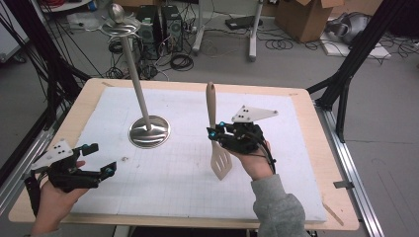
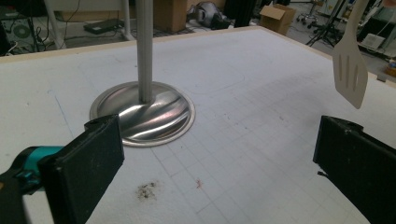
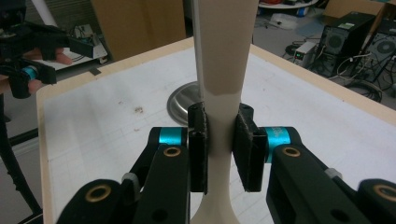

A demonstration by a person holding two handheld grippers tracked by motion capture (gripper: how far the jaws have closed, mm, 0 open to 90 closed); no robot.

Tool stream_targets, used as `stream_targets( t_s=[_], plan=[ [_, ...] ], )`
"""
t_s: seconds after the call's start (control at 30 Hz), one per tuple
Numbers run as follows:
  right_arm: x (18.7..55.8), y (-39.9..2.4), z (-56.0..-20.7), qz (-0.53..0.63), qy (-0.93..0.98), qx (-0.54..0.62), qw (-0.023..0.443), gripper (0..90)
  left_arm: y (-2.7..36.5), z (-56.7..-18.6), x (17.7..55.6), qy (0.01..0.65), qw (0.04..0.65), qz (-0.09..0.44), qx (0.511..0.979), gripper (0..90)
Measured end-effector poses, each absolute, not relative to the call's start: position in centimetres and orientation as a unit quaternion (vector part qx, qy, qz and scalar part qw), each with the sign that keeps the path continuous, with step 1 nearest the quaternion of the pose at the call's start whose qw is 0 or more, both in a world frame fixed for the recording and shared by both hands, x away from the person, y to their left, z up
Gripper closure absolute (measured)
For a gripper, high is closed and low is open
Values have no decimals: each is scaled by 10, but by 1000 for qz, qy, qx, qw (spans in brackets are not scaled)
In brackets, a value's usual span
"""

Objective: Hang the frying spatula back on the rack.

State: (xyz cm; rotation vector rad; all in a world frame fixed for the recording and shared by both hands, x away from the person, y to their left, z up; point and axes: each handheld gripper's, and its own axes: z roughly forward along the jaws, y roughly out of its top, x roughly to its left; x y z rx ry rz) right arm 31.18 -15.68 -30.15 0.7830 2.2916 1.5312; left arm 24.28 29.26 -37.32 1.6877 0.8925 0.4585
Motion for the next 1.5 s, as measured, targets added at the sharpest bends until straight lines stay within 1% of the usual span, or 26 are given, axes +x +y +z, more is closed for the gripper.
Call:
stream_targets(
  t_s=[0.33, 0.77, 0.9, 1.0, 1.5],
  plan=[
    [318, -145, -282, 525, 799, 259, 137, 774, 295, -372, 240, 379, 559, 196, 711, 23],
    [327, -124, -265, 514, 815, 235, 130, 774, 299, -368, 236, 376, 566, 202, 705, 23],
    [331, -117, -261, 513, 817, 230, 127, 774, 300, -366, 234, 376, 569, 200, 703, 23],
    [335, -113, -259, 516, 817, 226, 122, 774, 300, -362, 232, 373, 587, 187, 693, 23],
    [350, -100, -251, 521, 817, 220, 116, 774, 302, -360, 226, 373, 584, 199, 693, 23]
  ],
)
